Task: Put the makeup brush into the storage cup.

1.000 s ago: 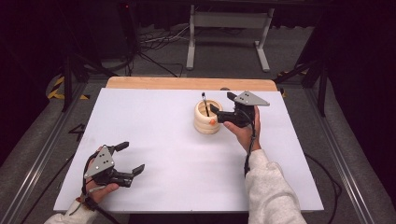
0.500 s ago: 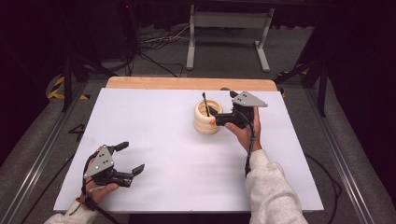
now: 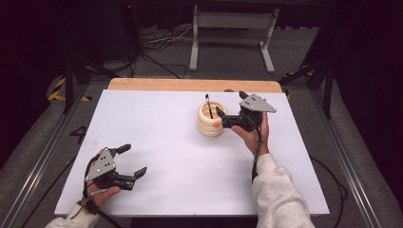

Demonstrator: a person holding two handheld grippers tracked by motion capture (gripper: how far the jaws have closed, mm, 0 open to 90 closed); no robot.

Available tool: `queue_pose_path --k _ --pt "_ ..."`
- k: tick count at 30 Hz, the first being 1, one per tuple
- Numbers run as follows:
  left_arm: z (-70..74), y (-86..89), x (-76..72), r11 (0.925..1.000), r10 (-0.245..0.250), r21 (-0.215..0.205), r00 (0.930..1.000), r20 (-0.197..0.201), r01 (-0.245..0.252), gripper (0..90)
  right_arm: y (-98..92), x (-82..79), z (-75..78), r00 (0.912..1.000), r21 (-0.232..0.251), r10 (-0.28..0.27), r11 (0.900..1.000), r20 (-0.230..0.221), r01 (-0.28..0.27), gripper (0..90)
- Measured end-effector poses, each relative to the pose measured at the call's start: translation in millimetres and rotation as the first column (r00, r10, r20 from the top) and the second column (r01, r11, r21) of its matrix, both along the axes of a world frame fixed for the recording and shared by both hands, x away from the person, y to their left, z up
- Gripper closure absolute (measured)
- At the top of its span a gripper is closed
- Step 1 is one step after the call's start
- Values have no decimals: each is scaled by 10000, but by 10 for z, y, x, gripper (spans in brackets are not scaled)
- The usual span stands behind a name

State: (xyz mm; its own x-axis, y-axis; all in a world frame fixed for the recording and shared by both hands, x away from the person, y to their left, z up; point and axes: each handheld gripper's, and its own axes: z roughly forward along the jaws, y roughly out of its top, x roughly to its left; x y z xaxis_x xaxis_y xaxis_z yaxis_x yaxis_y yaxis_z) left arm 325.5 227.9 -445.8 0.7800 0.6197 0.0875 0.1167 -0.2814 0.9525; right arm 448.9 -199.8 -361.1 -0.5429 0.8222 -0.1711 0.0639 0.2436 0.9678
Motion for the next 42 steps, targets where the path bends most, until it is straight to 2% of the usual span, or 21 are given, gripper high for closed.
queue_pose_path --k 5,8,23,34,42 --pt "1 -1 -2 10000 16 35 10000 19 -16 59 -1 -39 12 9999 -135 -78 9999 149 80 13" --pt "3 -2 -3 10000 28 41 10000 18 -28 58 -25 -69 30 9997 -34 -68 10000 225 69 15" --pt "6 -2 -5 10000 17 74 10000 7 -17 57 -129 -186 41 9981 -141 -280 9995 549 288 19" --pt "1 -4 -2 10000 57 78 10000 -7 -57 55 -155 -283 19 9969 -507 -302 9981 731 339 20" --pt "6 1 -5 9999 76 99 10000 4 -76 55 -198 -335 -6 9963 -413 -413 9982 758 445 21"
